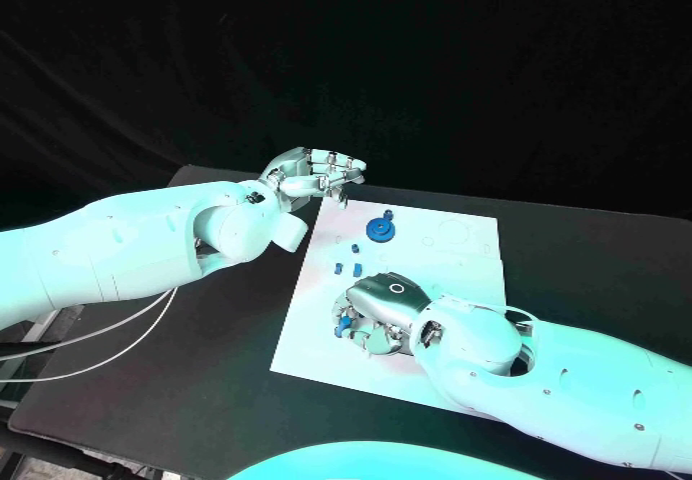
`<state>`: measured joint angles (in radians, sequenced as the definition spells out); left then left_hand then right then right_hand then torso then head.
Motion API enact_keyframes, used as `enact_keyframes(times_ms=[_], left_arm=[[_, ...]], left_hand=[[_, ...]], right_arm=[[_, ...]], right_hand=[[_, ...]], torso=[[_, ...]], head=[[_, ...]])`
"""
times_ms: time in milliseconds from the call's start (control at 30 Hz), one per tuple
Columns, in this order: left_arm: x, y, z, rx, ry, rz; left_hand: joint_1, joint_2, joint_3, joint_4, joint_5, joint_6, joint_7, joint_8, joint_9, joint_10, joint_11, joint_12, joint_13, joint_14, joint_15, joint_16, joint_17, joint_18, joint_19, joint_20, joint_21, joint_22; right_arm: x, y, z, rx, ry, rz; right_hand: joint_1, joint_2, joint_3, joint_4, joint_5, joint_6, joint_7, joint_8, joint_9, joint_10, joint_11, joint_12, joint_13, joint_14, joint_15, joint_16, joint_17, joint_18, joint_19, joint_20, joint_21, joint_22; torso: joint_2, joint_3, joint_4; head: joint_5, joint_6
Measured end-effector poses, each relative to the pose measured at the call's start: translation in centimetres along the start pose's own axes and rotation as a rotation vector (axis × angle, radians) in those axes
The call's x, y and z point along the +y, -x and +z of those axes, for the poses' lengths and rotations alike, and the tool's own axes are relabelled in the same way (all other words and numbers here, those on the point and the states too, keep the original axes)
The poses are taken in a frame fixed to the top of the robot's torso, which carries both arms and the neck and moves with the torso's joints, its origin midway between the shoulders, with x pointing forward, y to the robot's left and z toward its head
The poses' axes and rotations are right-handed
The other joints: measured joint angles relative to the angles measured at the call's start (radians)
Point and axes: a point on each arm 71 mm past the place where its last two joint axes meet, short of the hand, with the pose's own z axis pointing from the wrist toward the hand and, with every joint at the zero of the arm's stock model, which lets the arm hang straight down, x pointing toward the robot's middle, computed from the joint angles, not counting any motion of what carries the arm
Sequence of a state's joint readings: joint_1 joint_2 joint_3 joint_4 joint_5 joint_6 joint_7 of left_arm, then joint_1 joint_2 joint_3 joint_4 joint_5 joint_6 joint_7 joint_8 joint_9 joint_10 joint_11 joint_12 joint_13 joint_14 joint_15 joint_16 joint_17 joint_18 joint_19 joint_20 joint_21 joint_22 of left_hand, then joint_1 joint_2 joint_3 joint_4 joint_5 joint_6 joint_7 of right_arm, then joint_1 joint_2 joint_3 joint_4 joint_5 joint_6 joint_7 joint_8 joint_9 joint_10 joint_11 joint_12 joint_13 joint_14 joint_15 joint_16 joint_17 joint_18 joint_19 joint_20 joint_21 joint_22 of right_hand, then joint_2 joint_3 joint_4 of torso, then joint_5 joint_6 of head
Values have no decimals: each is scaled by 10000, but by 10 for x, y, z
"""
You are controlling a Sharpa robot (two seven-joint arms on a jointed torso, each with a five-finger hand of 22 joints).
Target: Assemble the parts on the task board
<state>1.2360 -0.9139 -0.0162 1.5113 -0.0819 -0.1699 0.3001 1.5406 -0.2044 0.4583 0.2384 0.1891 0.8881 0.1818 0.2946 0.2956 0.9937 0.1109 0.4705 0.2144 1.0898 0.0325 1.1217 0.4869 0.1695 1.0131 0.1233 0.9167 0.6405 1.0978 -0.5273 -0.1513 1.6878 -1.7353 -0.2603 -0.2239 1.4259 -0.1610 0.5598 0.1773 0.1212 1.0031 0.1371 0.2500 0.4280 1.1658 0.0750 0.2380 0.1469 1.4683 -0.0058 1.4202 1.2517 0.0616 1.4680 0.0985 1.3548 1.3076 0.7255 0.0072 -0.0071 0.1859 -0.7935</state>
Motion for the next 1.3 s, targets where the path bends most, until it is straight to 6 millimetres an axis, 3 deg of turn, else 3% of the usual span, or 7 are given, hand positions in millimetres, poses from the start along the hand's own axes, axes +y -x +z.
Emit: enact_keyframes(times_ms=[67,133,267,900,1033,1133,1300], left_arm=[[0,0,0,0,1,0],[0,0,0,1,2,0],[0,0,0,3,4,-1],[0,0,0,10,12,-3],[0,0,0,7,15,-2],[0,0,0,5,16,-1],[0,0,0,1,18,0]], left_hand=[[0,0,0,0,0,0,0,0,0,0,0,0,0,0,0,0,0,0,0,0,0,0],[0,0,0,0,0,0,0,0,0,0,0,0,0,0,0,0,0,0,0,0,0,0],[0,0,0,0,0,0,0,0,0,0,0,0,-1,0,0,0,1,0,0,0,0,1],[0,0,0,0,0,0,0,0,0,0,0,0,-2,0,0,0,1,0,0,0,0,1],[0,0,0,0,0,0,0,0,0,0,0,0,-3,0,0,0,1,1,0,0,0,2],[0,0,0,0,0,0,0,0,0,0,0,0,-3,0,0,0,1,1,0,0,0,2],[0,0,0,0,0,0,0,0,0,0,0,0,-3,0,0,0,2,0,0,0,0,2]], right_arm=[[0,0,0,4,-2,-7],[1,0,1,4,5,-10],[2,0,2,4,42,-7],[3,0,1,32,78,-13],[4,0,0,20,98,2],[5,0,-1,3,124,22],[5,1,-3,-26,109,45]], right_hand=[[-208,-37,-23,-23,33,-133,127,-88,283,-93,26,-47,1,0,0,0,-3,0,0,0,-18,0],[-353,-103,-30,-17,162,-326,165,-205,343,-119,21,-69,-2,0,0,0,-9,0,0,0,-18,0],[-646,-276,-235,74,182,-755,140,-512,173,-190,19,-69,42,-38,37,0,-9,0,0,0,-56,-1],[-718,-351,-303,62,182,-866,109,-581,139,-114,18,-69,130,-38,37,0,-2,0,0,0,-55,-2],[-784,-417,-414,60,182,-1021,84,-729,93,-78,-17,-26,190,-38,37,0,-2,0,0,0,-55,1],[-945,-578,-595,104,101,-1462,9,-1002,-14,12,-106,24,283,-2,-5,0,48,1,0,0,-55,6],[-980,-615,-685,113,99,-1603,-18,-1081,-53,14,-108,68,359,-35,-37,0,66,0,-2,-2,-55,5]], torso=[[-2,-1,0],[-3,-2,0],[-3,-2,-5],[-8,3,-8],[-6,10,-11],[-3,10,-12],[-1,13,-13]], head=[[2,-1],[4,-1],[5,-1],[-6,8],[-6,8],[0,3],[5,-1]])
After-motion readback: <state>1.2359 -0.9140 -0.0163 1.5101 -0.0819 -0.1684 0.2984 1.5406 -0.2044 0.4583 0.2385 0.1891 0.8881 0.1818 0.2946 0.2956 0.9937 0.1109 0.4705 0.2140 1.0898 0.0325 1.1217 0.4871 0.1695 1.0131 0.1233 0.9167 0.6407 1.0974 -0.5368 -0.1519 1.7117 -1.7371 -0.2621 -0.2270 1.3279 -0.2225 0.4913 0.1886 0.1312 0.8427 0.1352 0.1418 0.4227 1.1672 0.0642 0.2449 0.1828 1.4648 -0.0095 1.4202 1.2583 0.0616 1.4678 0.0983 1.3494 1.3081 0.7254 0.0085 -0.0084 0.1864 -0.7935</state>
